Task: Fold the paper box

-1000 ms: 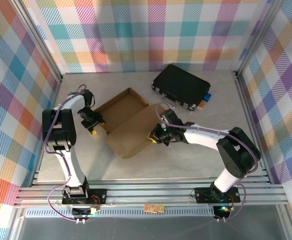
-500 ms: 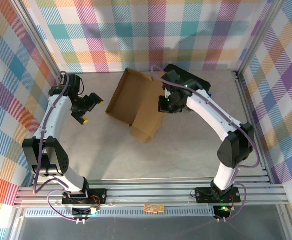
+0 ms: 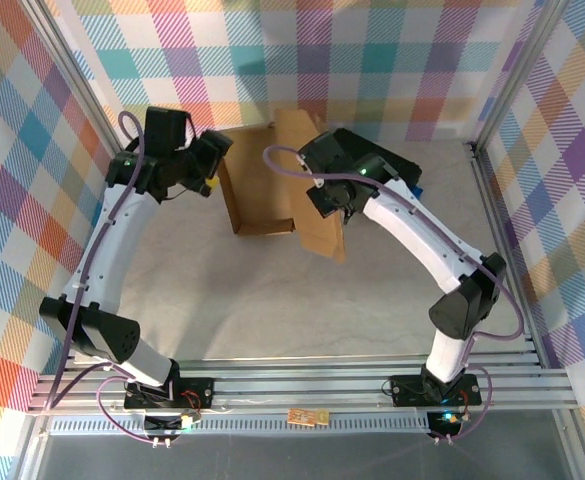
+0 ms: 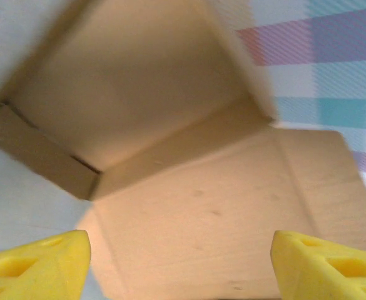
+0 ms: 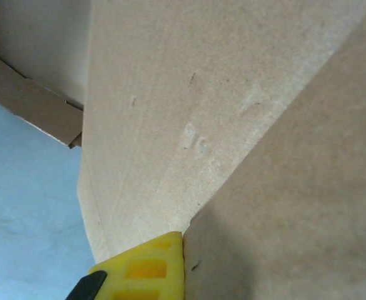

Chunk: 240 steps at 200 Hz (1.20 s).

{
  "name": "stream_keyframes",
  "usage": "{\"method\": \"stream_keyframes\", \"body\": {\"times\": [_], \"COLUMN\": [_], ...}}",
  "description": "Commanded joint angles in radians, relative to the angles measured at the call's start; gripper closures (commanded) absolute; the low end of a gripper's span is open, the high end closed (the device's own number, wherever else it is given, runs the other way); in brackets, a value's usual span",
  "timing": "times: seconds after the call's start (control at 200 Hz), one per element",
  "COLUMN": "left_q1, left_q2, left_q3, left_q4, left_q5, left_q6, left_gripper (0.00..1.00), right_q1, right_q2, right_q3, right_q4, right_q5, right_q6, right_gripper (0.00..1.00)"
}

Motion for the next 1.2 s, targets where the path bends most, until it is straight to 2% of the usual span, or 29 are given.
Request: {"method": "stream_keyframes", "body": {"times": [0.0, 0.1, 0.29, 0.42, 0.56, 0.635, 0.76, 0.91, 1.06, 1.175, 1.195], "left_q1": [-0.029, -0.031, -0.030, -0.030, -0.027, -0.027, -0.032, -0.031, -0.031, -0.024, -0.021], "left_q2": [-0.020, -0.050, -0.082, -0.062, -0.059, -0.048, -0.060, -0.094, -0.116, -0.137, -0.139], "left_q3": [0.062, 0.077, 0.111, 0.113, 0.119, 0.119, 0.080, 0.000, -0.104, -0.202, -0.223], "left_q4": [0.098, 0.123, 0.131, 0.165, 0.192, 0.199, 0.212, 0.242, 0.300, 0.360, 0.378], "left_q5": [-0.078, -0.116, -0.142, -0.081, -0.109, -0.083, -0.074, -0.089, -0.082, -0.082, -0.078], "left_q6": [-0.221, -0.329, -0.488, -0.575, -0.603, -0.622, -0.631, -0.633, -0.642, -0.669, -0.679], "left_gripper": [0.26, 0.26, 0.26, 0.26, 0.26, 0.28, 0.41, 0.68, 0.84, 1.00, 1.00], "right_q1": [0.037, 0.051, 0.058, 0.073, 0.092, 0.102, 0.112, 0.122, 0.138, 0.155, 0.157], "right_q2": [-0.069, -0.102, -0.092, -0.071, -0.047, -0.034, -0.015, -0.014, -0.018, -0.027, -0.031], "right_q3": [-0.062, -0.126, -0.135, -0.131, -0.129, -0.129, -0.116, -0.114, -0.101, -0.106, -0.110], "right_q4": [0.248, 0.461, 0.688, 0.785, 0.857, 0.891, 0.913, 0.914, 0.907, 0.911, 0.915], "right_q5": [0.213, 0.280, 0.312, 0.315, 0.323, 0.333, 0.347, 0.352, 0.354, 0.354, 0.352], "right_q6": [-0.295, -0.461, -0.671, -0.772, -0.856, -0.897, -0.936, -0.939, -0.932, -0.949, -0.954], "right_gripper": [1.00, 1.00, 1.00, 1.00, 1.00, 1.00, 1.00, 1.00, 1.00, 1.00, 1.00]}}
